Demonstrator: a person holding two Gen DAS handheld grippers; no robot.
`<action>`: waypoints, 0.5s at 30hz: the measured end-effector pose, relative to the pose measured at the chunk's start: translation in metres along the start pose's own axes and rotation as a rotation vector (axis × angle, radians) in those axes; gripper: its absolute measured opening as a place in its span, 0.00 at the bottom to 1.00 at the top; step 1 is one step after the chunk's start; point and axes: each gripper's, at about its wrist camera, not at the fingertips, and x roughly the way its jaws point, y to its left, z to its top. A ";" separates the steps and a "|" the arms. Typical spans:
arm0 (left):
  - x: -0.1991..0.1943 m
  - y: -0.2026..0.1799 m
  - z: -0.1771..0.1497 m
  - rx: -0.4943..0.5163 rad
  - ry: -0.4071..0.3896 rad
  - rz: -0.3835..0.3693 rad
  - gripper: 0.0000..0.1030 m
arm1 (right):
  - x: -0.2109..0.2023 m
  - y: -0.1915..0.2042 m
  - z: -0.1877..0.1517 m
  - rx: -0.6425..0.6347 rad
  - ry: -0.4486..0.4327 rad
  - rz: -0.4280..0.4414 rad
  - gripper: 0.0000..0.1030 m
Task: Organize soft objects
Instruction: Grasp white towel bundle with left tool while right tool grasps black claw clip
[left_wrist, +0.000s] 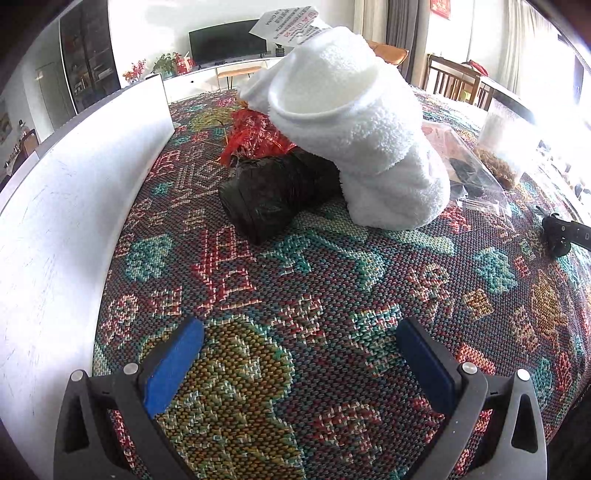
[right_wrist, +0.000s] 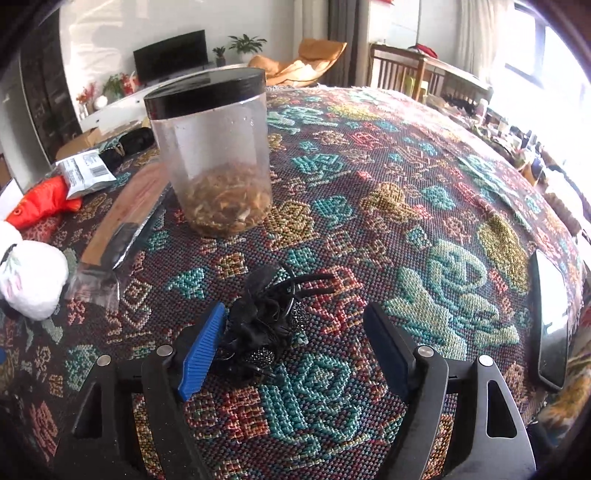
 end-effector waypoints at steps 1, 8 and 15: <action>0.000 0.000 0.000 0.000 0.000 -0.001 1.00 | 0.004 -0.005 -0.001 0.030 0.016 0.031 0.80; 0.000 0.000 0.000 0.000 0.000 -0.001 1.00 | 0.010 0.000 -0.002 0.015 0.030 0.007 0.84; 0.000 -0.001 0.000 0.000 -0.001 0.000 1.00 | 0.014 0.007 -0.005 -0.025 0.038 -0.030 0.87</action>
